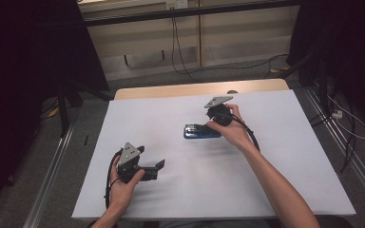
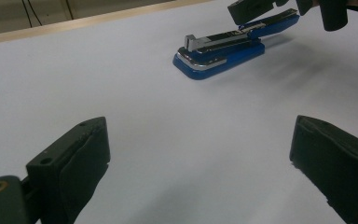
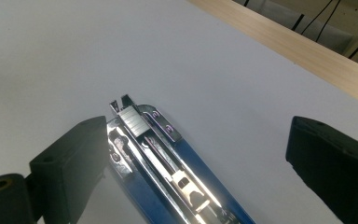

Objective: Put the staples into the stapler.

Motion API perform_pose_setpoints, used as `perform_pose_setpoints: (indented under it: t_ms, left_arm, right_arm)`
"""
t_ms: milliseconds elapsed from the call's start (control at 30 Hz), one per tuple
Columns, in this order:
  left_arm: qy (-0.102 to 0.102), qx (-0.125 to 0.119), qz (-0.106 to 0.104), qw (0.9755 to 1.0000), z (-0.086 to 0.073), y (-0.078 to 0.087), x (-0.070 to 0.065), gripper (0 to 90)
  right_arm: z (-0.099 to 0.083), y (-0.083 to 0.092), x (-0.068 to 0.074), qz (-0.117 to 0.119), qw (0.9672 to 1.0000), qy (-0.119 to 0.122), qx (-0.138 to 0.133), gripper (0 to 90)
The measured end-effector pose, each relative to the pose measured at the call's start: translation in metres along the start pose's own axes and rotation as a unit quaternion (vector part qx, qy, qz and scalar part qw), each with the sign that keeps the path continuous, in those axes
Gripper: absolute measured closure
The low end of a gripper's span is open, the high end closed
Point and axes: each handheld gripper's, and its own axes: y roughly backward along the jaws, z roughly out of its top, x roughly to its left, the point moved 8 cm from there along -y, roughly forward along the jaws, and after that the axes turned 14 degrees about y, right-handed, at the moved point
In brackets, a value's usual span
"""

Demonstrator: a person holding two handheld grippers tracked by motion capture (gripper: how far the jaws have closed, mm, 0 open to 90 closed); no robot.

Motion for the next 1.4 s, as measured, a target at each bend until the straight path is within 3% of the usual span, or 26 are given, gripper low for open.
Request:
perform_pose_setpoints:
  t_ms: [567, 1000, 1400]
  left_arm:
    - [0.008, -0.005, 0.008, 0.9999, 0.001, 0.001, 0.002, 4.6]
    - [0.007, -0.002, 0.005, 1.0000, 0.000, 0.000, 0.003, 4.6]
    - [0.013, -0.003, 0.009, 0.9999, 0.000, 0.000, 0.007, 4.6]
  right_arm:
    - [-0.022, 0.024, -0.011, -0.034, 0.9981, -0.044, -0.026, 3.3]
    - [-0.040, 0.053, -0.015, -0.079, 0.9941, -0.056, -0.050, 3.4]
    - [-0.053, 0.070, -0.013, -0.092, 0.9922, -0.061, -0.057, 3.4]
